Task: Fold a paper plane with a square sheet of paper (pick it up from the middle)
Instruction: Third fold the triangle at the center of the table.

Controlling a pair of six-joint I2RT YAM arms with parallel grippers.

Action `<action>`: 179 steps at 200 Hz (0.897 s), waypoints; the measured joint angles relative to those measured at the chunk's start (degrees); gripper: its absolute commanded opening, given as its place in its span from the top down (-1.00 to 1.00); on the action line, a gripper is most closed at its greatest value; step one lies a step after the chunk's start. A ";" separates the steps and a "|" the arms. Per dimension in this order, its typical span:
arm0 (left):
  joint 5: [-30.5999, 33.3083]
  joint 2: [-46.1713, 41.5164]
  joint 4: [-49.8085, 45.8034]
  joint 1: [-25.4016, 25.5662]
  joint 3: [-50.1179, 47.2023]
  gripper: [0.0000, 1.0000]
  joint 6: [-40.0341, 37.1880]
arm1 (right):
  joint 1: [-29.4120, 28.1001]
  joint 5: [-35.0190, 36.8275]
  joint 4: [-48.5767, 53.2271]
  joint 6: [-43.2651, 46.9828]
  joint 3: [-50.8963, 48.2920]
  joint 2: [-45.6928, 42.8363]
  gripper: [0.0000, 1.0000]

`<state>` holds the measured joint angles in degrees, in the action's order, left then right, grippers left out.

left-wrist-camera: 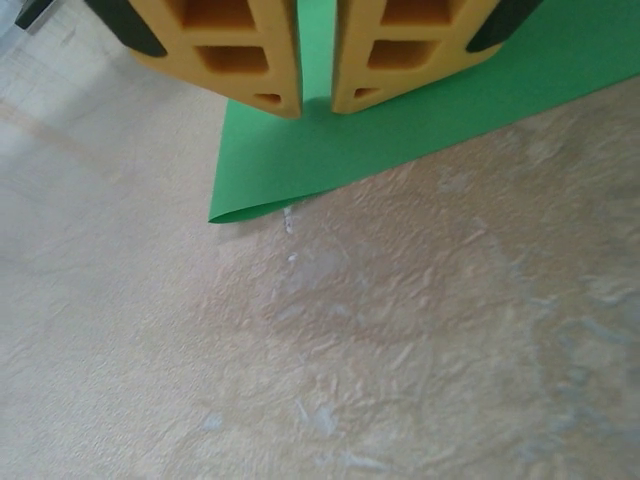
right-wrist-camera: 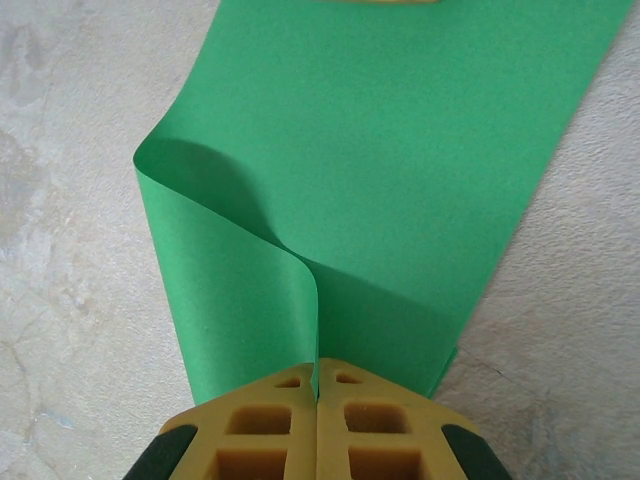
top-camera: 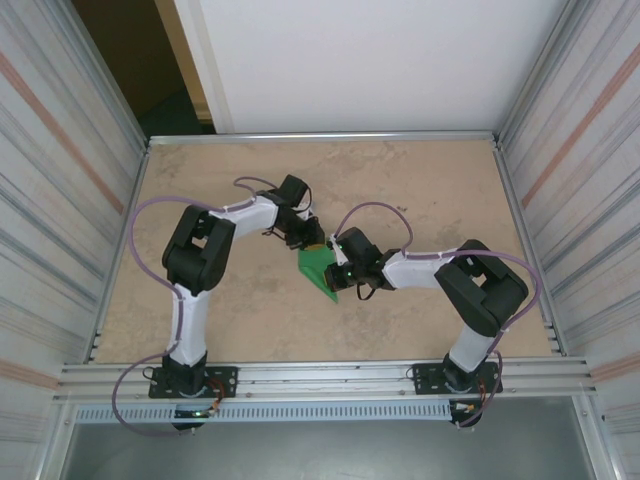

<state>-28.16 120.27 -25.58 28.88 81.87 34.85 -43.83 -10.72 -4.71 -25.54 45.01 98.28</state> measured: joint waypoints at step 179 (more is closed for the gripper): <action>1.18 -3.65 -0.57 -2.32 -5.95 0.78 0.26 | 0.07 -1.73 0.35 -1.07 0.04 0.00 1.00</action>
<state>-26.98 116.62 -26.15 26.57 75.92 35.11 -43.77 -12.45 -4.36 -26.61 45.06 98.28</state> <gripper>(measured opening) 0.116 0.044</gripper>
